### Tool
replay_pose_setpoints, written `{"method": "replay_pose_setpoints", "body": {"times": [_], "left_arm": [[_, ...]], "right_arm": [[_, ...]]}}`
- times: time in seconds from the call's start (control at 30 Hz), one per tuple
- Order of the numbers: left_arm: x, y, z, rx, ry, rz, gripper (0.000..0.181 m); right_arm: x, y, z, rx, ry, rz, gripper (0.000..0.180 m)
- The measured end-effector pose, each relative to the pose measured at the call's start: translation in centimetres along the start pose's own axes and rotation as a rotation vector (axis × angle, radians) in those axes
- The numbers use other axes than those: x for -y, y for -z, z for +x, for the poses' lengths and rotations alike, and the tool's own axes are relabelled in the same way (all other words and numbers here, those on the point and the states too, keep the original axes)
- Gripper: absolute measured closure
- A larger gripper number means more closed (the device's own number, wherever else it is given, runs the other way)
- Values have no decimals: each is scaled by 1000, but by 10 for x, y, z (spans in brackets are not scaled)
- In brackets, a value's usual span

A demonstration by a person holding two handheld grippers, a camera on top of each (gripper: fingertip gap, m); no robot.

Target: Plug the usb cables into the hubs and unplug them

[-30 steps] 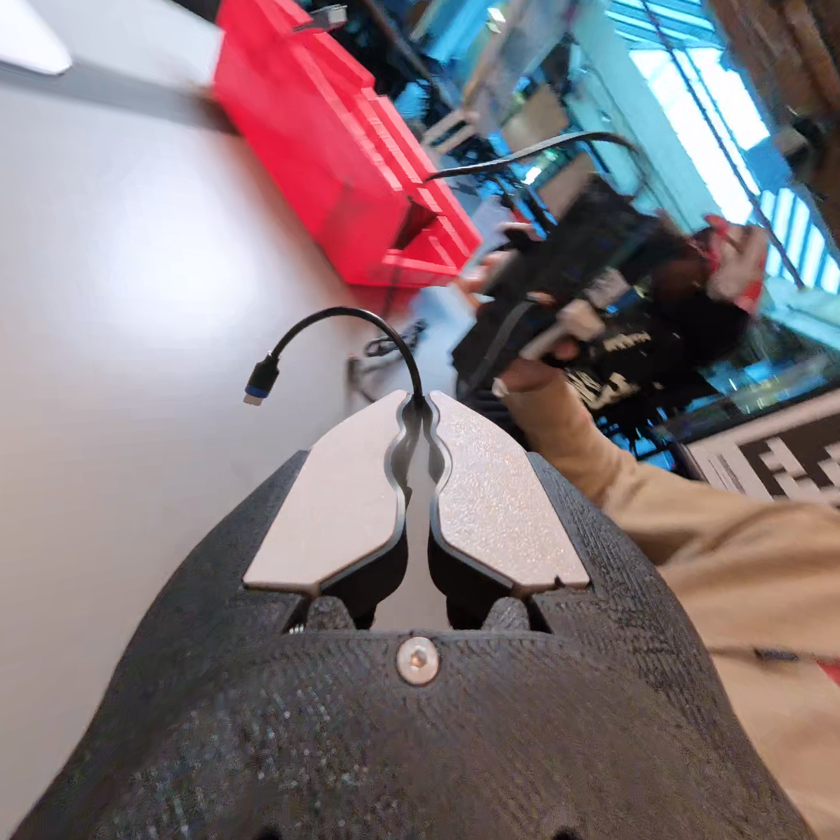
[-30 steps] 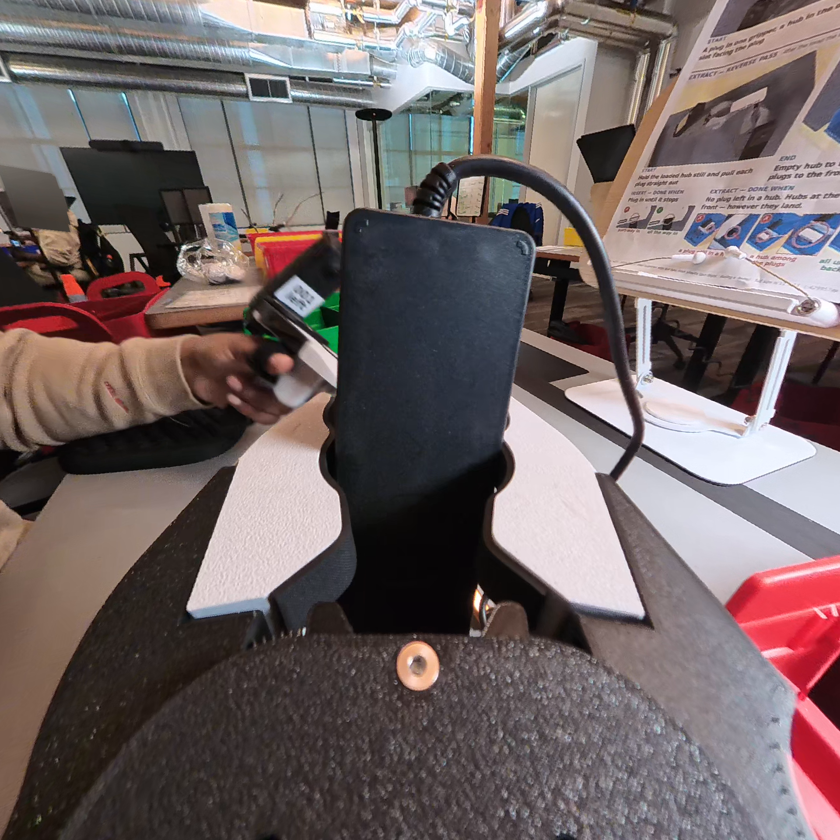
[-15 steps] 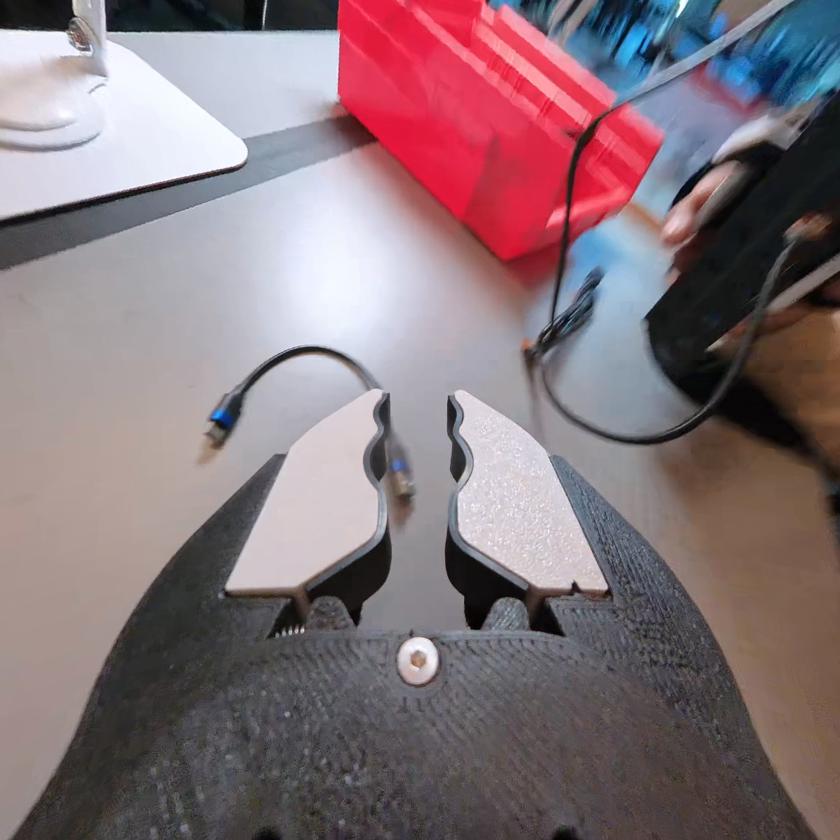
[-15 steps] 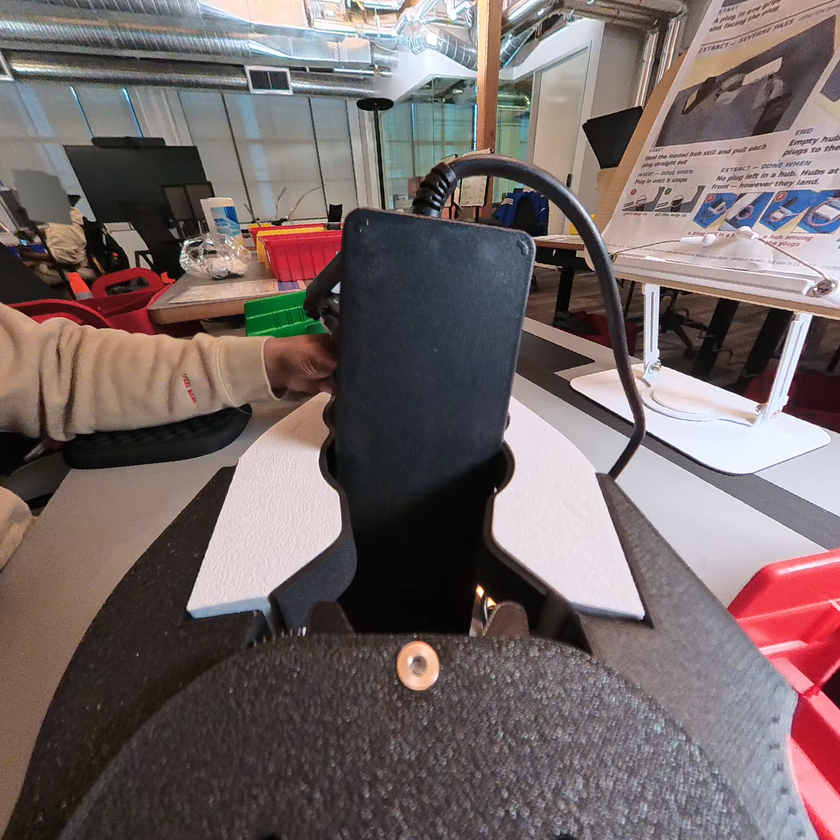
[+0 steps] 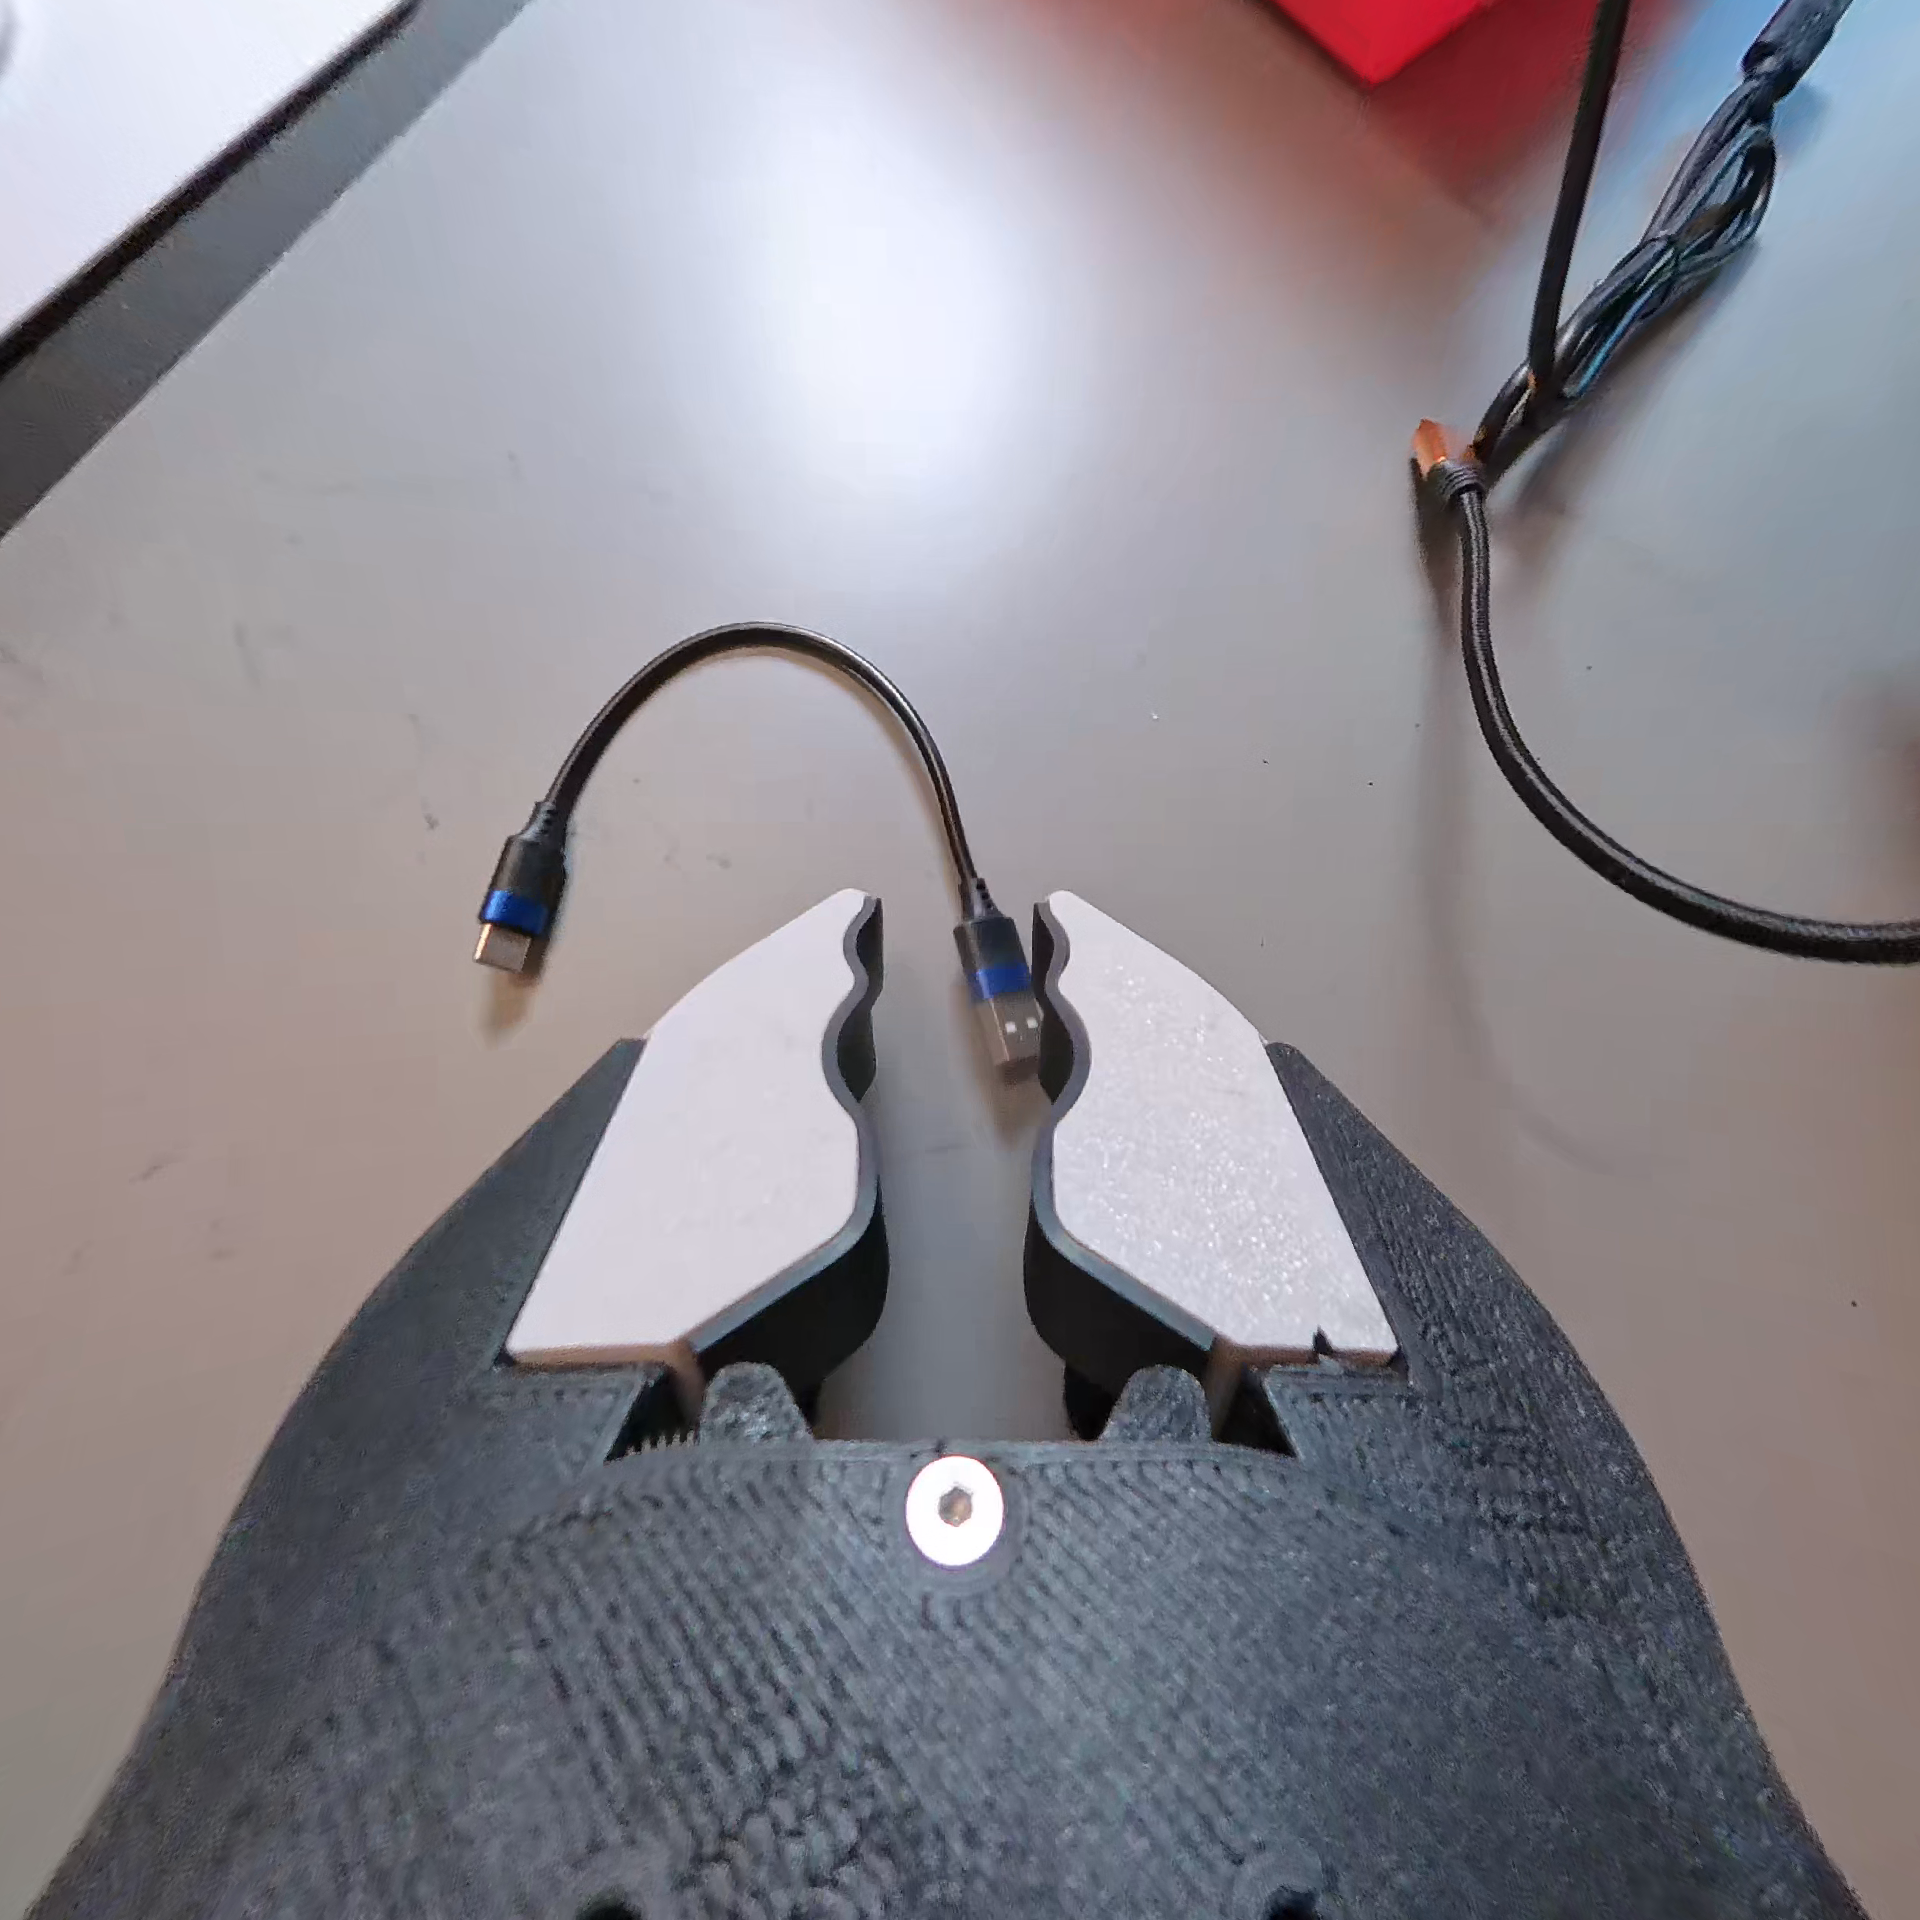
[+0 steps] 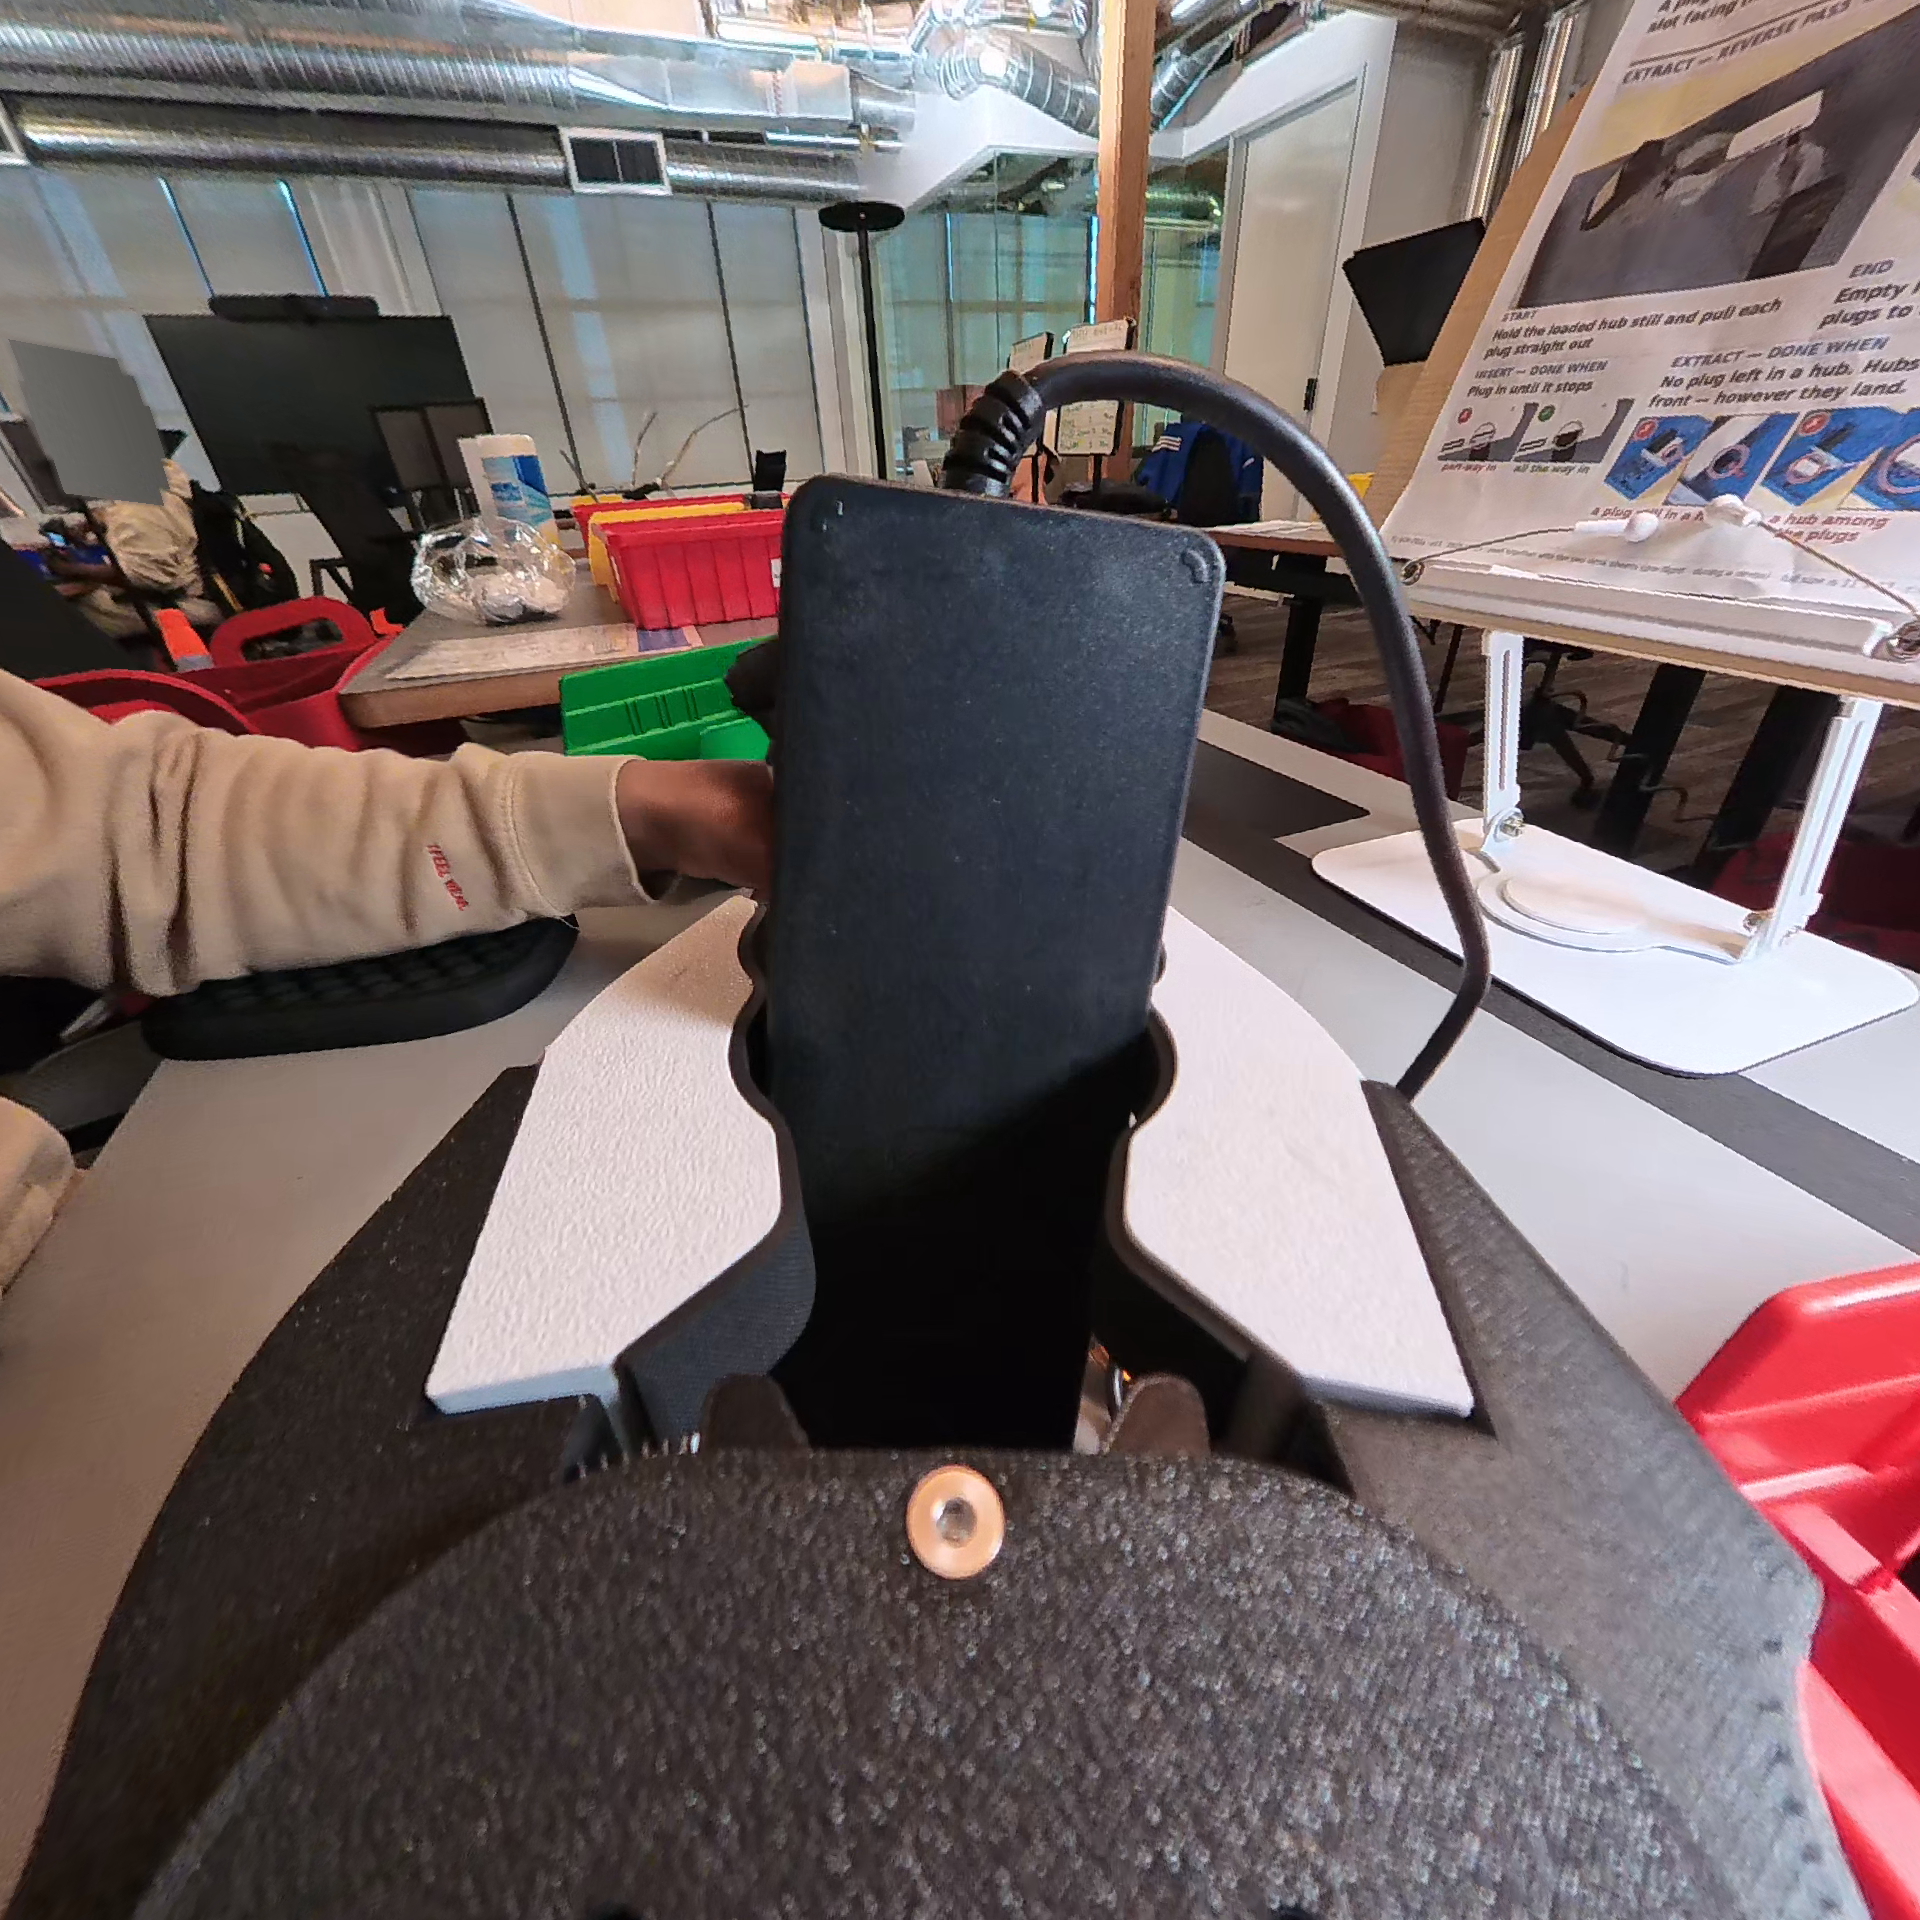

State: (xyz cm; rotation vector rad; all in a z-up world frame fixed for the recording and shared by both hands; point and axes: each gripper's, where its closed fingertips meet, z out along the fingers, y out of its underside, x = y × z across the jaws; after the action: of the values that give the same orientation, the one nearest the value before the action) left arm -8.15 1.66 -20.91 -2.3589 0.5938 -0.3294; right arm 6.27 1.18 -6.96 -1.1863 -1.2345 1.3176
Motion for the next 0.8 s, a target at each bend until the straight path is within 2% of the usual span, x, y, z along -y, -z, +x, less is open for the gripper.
{"method": "replay_pose_setpoints", "body": {"times": [0.1,0.27,0.37,0.43,0.47,0.57,0.67,0.73,0.8], "left_arm": [[-2,-9,0,18,-33,-65,153],[-8,-9,13,-10,-134,-95,168],[-17,1,38,-134,-270,-141,174],[-39,17,61,-281,-369,-252,175],[-51,25,63,-295,-407,-313,175],[-65,45,35,-141,-426,-410,173],[-49,55,12,7,-373,-330,167],[-40,54,20,-20,-331,-267,167],[-43,49,37,-84,-326,-280,164]], "right_arm": [[0,0,1,-6,0,-1,115],[-2,1,3,-8,0,-7,114],[-2,1,3,-10,2,-8,115],[0,2,4,-11,2,0,115],[1,3,4,-13,2,3,115],[2,5,7,-21,-4,12,115],[2,5,9,-24,-12,14,115],[1,5,9,-25,-12,12,114],[1,5,9,-27,-8,9,115]]}}
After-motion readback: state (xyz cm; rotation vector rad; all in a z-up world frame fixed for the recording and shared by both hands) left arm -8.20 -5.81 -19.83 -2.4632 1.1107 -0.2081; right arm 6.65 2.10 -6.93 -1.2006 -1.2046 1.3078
